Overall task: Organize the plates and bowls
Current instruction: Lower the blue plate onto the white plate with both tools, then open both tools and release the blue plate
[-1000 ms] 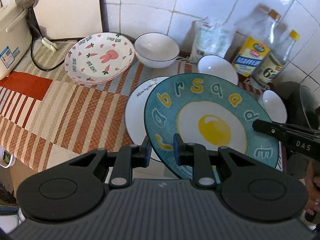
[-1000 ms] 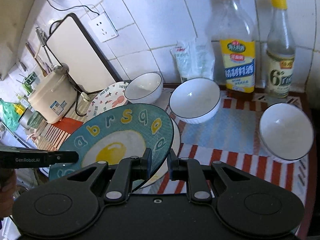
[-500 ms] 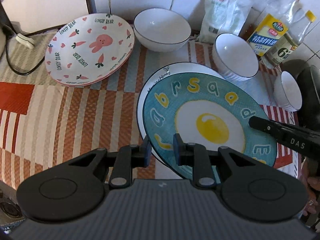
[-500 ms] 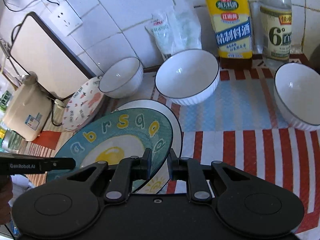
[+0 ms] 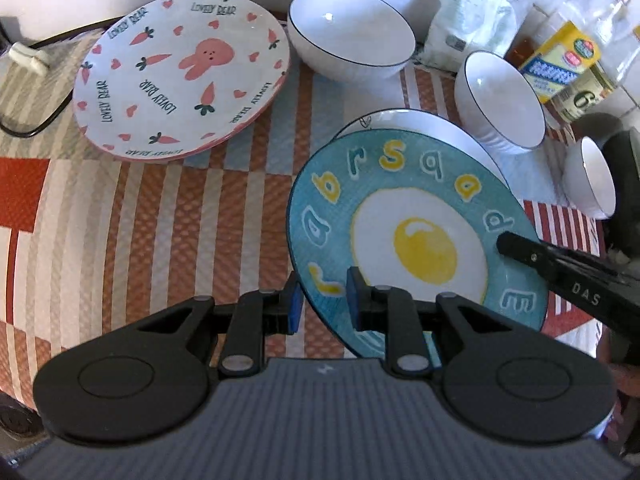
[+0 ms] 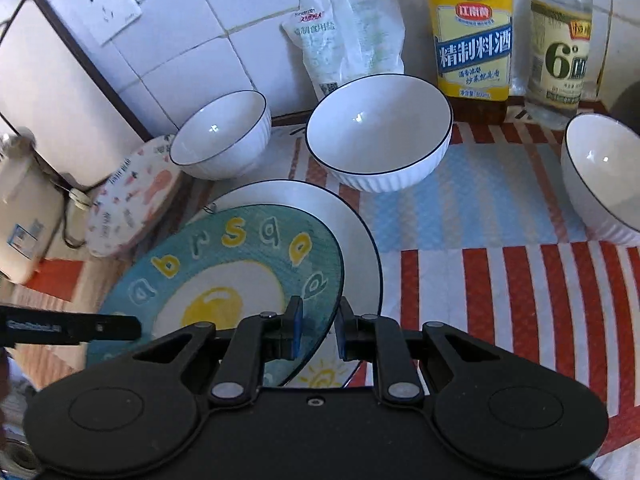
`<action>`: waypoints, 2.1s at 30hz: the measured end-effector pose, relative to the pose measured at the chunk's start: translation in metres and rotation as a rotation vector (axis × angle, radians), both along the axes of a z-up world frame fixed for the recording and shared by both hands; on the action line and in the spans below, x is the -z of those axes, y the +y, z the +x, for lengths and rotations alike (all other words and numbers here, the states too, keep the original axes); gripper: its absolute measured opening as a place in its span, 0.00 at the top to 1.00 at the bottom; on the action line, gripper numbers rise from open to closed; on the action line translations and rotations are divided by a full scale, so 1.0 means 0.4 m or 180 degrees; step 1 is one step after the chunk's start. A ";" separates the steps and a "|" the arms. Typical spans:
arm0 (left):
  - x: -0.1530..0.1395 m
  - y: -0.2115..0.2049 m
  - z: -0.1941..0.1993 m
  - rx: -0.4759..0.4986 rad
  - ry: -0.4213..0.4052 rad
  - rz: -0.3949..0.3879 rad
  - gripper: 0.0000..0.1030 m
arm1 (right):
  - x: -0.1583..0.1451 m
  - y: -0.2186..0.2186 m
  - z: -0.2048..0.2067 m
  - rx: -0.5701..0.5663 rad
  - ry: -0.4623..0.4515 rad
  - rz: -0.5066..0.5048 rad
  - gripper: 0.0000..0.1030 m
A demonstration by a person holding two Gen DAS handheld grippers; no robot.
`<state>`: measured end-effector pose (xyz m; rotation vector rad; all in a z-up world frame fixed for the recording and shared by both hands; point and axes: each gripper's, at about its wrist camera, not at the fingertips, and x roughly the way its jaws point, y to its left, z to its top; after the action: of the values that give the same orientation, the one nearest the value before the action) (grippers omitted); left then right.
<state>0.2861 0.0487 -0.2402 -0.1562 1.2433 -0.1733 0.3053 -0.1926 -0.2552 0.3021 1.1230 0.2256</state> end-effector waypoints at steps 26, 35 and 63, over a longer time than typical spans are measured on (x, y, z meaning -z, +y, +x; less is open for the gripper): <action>0.042 -0.008 0.088 0.0249 0.0439 0.0079 0.81 | 0.040 0.034 0.011 -0.0090 0.0049 -0.0201 0.69; 0.041 -0.035 0.090 0.0293 0.0418 0.0209 0.80 | 0.030 0.044 0.012 -0.0207 0.0024 -0.0325 0.69; 0.048 -0.081 0.069 0.0482 0.0240 0.0425 0.76 | -0.020 0.088 0.009 -0.0457 -0.0084 -0.0998 0.60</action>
<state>0.3136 0.0162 -0.2593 0.0477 1.3381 -0.2163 0.3089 -0.1574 -0.2470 -0.0599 1.1361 0.1762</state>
